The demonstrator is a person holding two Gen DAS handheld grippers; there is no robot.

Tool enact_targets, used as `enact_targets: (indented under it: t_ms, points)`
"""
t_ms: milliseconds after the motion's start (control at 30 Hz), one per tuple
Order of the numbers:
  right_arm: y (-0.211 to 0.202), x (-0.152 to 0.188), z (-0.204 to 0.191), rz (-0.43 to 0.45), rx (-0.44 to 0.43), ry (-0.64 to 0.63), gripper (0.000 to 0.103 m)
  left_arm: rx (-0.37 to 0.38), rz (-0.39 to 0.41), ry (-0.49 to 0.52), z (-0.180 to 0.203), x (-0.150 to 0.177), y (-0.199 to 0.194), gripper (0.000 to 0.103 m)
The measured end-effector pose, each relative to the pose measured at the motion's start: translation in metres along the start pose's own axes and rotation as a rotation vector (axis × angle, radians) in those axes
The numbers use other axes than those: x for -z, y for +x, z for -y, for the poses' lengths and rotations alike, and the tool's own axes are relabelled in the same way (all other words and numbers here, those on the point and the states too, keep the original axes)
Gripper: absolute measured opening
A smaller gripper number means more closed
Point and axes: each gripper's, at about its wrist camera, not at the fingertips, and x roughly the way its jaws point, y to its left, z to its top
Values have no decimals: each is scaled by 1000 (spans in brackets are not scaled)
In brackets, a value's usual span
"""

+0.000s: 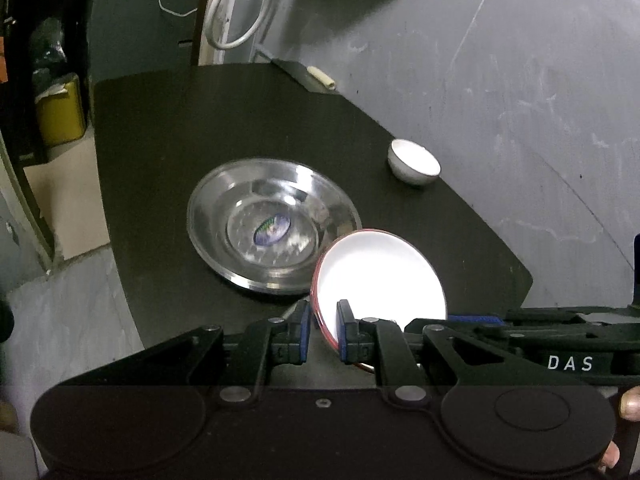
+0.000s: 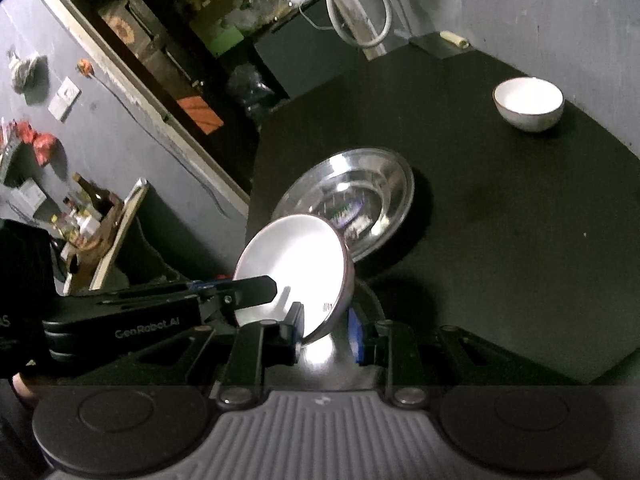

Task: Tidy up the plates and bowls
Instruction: 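Carry the white bowl over and lower it into the steel bowl, then open the left tool and release the white bowl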

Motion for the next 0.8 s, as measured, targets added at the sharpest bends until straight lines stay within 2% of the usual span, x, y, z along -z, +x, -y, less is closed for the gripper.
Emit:
enact_targets:
  t_ms: [400, 800]
  points:
    - [8, 7, -8, -94, 30, -43, 28, -12, -79, -51, -6, 27, 5, 17]
    - [13, 8, -9, -146, 54, -68, 27, -23, -132, -60, -6, 29, 12, 18]
